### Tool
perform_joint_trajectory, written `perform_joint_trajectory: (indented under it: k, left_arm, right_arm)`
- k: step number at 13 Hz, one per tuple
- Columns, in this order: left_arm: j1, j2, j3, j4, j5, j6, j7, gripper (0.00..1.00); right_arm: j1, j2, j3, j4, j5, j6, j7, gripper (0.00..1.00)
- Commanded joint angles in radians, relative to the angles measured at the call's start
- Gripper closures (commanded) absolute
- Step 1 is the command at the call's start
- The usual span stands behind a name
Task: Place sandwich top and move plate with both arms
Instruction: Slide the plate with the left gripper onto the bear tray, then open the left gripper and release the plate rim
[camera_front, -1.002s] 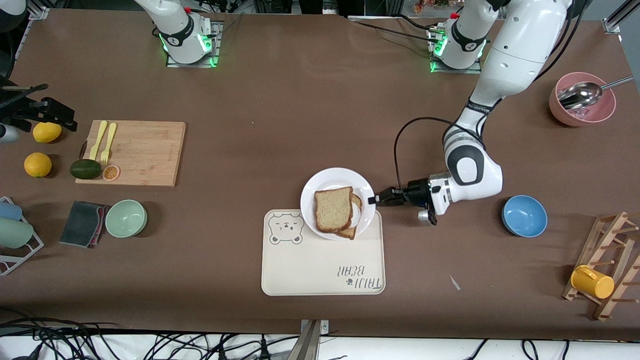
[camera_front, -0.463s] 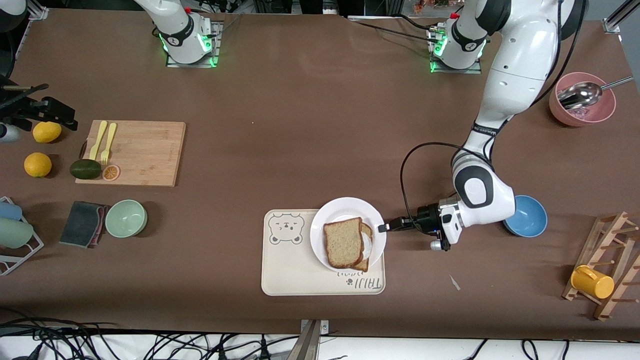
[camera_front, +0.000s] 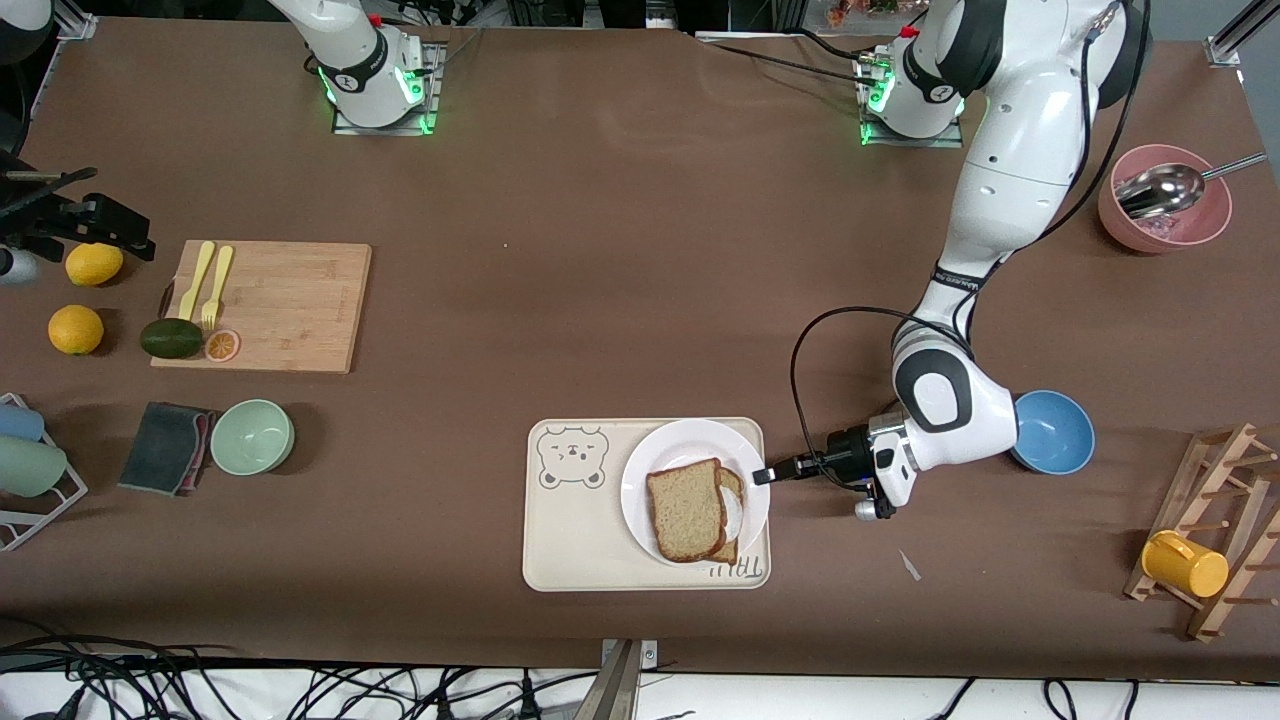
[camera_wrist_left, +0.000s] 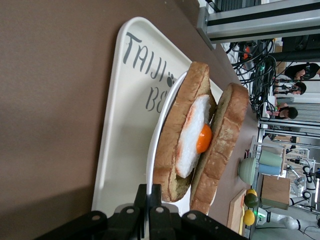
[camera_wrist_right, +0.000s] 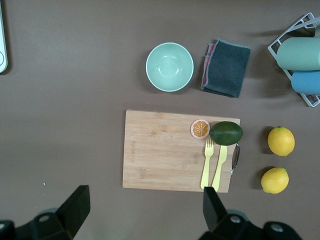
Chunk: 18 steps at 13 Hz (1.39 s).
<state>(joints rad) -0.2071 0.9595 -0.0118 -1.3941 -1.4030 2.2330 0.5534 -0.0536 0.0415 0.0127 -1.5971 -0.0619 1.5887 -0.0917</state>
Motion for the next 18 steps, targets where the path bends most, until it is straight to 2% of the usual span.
perform_joint_trajectory:
  k: [1, 3, 4, 5, 7, 9, 11, 16, 18]
  left_arm:
    - [-0.021, 0.028, 0.007, 0.052, 0.021, 0.013, -0.038, 1.0]
    - [-0.021, 0.028, 0.007, 0.053, 0.022, 0.023, -0.038, 1.0]
    - [-0.021, 0.03, 0.007, 0.053, 0.022, 0.023, -0.036, 0.83]
    - [-0.021, 0.028, 0.006, 0.053, 0.022, 0.023, -0.036, 0.73]
    - [-0.021, 0.028, 0.007, 0.053, 0.024, 0.023, -0.038, 0.46]
    - [-0.018, 0.024, 0.009, 0.053, 0.03, 0.02, -0.036, 0.29]
    - [-0.012, 0.015, 0.009, 0.055, 0.079, 0.016, -0.041, 0.23]
    - [0.0, -0.045, 0.009, 0.058, 0.26, -0.035, -0.186, 0.18]
    - [0.003, -0.083, 0.009, 0.055, 0.318, -0.038, -0.208, 0.11]
  right_arm:
    - [-0.009, -0.025, 0.007, -0.017, 0.001, -0.007, -0.007, 0.0]
    - [-0.008, -0.025, 0.009, -0.015, 0.001, -0.007, -0.007, 0.0]
    - [-0.008, -0.025, 0.009, -0.015, 0.001, -0.007, -0.007, 0.0]
    - [-0.008, -0.025, 0.009, -0.017, 0.001, -0.007, -0.007, 0.0]
    - [-0.009, -0.023, 0.009, -0.015, 0.001, -0.001, -0.007, 0.0]
    - [-0.008, -0.023, 0.009, -0.015, 0.001, 0.01, -0.005, 0.0]
    - [-0.008, -0.023, 0.01, -0.015, 0.002, 0.019, -0.005, 0.0]
    - [-0.008, -0.022, 0.009, -0.015, 0.002, 0.017, -0.005, 0.0]
    - [-0.008, -0.023, 0.009, -0.015, 0.002, 0.013, -0.005, 0.0]
